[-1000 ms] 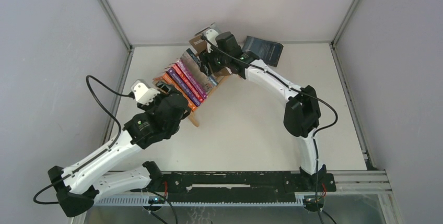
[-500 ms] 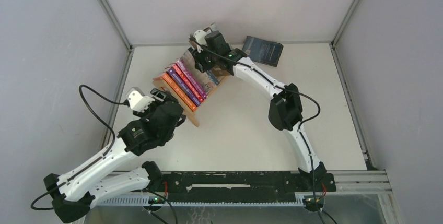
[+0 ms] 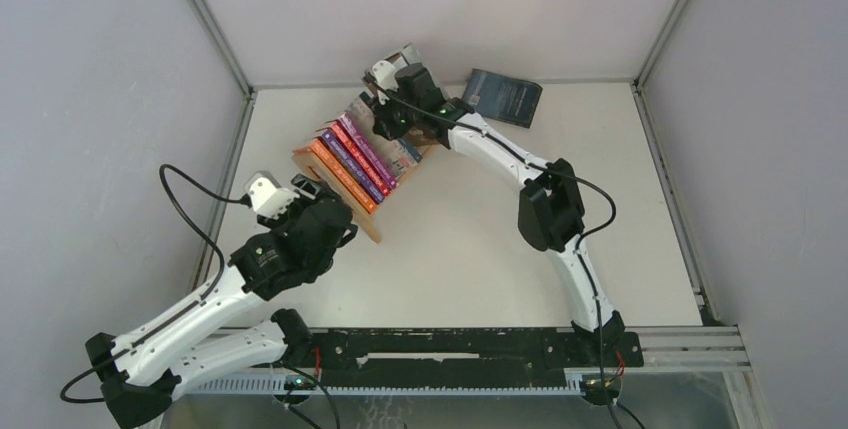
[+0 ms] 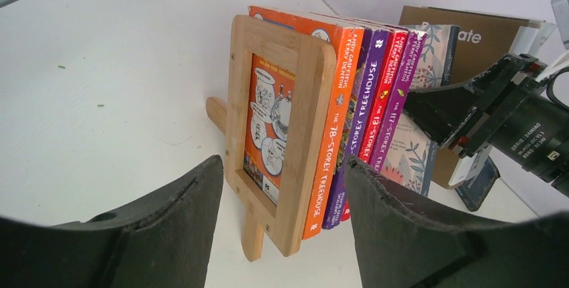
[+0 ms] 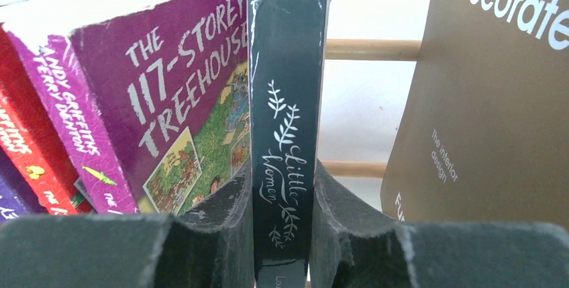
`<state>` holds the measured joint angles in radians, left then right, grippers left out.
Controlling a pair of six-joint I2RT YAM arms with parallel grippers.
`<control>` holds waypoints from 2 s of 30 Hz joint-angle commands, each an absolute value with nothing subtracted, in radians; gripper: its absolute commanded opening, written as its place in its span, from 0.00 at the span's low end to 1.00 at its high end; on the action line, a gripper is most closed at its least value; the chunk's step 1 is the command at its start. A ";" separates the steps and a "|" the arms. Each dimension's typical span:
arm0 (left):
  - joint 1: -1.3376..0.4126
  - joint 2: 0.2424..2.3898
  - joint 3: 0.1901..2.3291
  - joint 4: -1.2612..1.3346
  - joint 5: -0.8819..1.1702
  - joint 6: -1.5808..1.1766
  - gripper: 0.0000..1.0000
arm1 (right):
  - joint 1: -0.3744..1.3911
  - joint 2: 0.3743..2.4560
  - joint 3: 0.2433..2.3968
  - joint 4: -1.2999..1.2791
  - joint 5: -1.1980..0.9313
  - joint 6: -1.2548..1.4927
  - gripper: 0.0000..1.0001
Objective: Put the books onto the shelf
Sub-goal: Place the book on the shelf.
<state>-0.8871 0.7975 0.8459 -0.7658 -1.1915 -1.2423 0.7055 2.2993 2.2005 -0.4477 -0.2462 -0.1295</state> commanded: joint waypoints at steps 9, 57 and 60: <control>-0.882 0.797 0.854 -0.781 -1.208 -1.244 0.70 | 0.720 2.075 1.905 -0.078 -0.210 -0.064 0.00; -0.883 0.769 0.811 -0.840 -1.267 -1.349 0.71 | 0.830 1.900 1.687 -0.073 -0.116 -0.053 0.59; -0.884 0.770 0.820 -0.851 -1.281 -1.354 0.71 | 0.831 1.873 1.682 -0.086 -0.110 -0.048 0.59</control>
<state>-0.8871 0.7738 0.8005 -0.8261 -1.2282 -1.3220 0.8177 1.9602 1.6890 -0.0811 -0.1085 -0.0505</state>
